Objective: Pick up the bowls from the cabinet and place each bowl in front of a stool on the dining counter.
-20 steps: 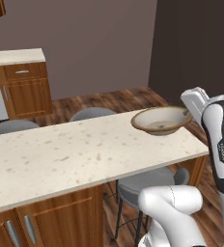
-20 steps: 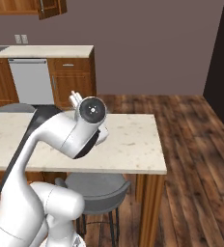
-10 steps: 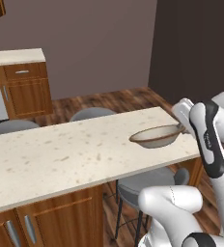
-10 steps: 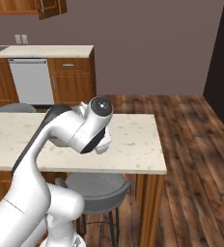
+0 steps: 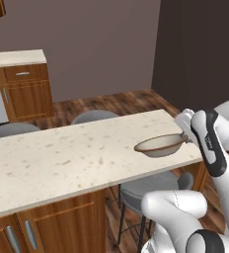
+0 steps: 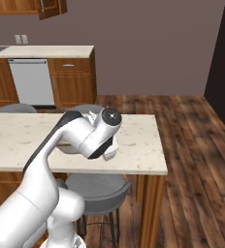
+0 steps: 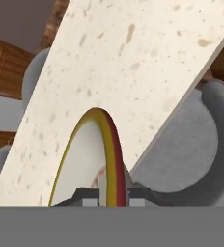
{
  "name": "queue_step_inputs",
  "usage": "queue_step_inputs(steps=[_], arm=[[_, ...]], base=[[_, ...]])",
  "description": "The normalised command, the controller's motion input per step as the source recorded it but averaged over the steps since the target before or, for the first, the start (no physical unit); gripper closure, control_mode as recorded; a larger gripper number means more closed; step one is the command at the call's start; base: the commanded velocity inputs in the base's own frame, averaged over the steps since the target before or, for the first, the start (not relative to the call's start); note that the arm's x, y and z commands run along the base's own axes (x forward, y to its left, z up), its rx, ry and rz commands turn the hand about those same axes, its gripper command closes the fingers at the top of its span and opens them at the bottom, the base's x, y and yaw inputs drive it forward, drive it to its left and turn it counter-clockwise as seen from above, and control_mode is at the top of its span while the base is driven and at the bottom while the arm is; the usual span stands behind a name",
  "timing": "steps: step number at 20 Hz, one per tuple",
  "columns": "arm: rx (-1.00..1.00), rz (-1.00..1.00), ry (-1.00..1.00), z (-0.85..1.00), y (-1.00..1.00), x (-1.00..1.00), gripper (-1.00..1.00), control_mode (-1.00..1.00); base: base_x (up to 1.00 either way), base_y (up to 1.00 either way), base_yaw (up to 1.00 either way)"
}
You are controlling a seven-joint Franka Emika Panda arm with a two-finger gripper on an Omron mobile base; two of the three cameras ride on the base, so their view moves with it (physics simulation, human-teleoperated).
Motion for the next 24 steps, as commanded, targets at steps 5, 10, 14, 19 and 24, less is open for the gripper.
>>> queue_step_inputs(steps=[5,10,14,19,24], arm=[[0.0,0.0,-0.12,-0.22,-0.31,0.08,1.0,-1.0],[0.0,0.0,-0.06,-0.25,-0.11,0.36,1.0,-1.0],[0.0,0.0,-0.01,-0.27,0.0,0.54,1.0,-1.0],[0.0,0.0,0.0,-0.28,0.0,0.44,1.0,-1.0],[0.0,0.0,0.0,-0.33,0.0,0.31,1.0,-1.0]], base=[[0.0,0.0,0.0],[0.0,0.0,0.0],[0.0,0.0,0.0],[0.0,0.0,0.0],[0.0,0.0,0.0]])
